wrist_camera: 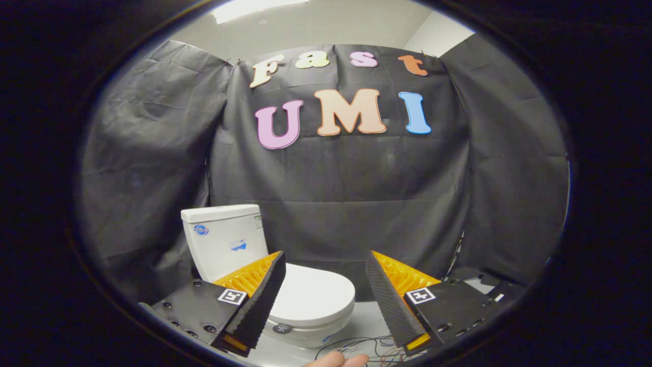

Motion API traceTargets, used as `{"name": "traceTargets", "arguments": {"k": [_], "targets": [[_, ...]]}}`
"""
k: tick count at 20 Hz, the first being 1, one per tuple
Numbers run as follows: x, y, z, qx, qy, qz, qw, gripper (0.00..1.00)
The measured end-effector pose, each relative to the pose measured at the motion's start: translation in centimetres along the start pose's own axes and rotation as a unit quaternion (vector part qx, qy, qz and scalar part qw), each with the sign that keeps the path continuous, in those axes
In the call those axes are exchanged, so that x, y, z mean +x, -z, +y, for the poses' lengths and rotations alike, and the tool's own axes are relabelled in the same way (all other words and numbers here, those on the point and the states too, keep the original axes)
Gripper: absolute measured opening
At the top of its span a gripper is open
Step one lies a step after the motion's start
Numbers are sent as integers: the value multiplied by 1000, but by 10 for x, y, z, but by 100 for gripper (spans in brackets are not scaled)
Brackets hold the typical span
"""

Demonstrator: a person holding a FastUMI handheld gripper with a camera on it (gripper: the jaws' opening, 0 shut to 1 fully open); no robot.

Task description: Open the toilet lid.

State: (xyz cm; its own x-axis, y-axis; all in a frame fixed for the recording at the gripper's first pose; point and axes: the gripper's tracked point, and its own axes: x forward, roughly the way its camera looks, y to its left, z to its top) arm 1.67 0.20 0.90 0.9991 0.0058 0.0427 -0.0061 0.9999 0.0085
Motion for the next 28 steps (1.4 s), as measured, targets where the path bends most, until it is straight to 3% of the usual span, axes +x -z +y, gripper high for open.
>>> {"name": "traceTargets", "arguments": {"k": [6, 13, 16, 21, 25, 28], "targets": [[63, -12, 34, -27, -23, -37, 999, 97], [85, 61, 107, 71, -49, 7, 996, 98], [86, 99, 117, 140, -26, 34, 989, 98], [71, 164, 119, 257, 29, 38, 965, 98], [60, 203, 116, 348, 67, 49, 934, 98], [53, 246, 118, 397, 100, 119, 905, 97]]}}
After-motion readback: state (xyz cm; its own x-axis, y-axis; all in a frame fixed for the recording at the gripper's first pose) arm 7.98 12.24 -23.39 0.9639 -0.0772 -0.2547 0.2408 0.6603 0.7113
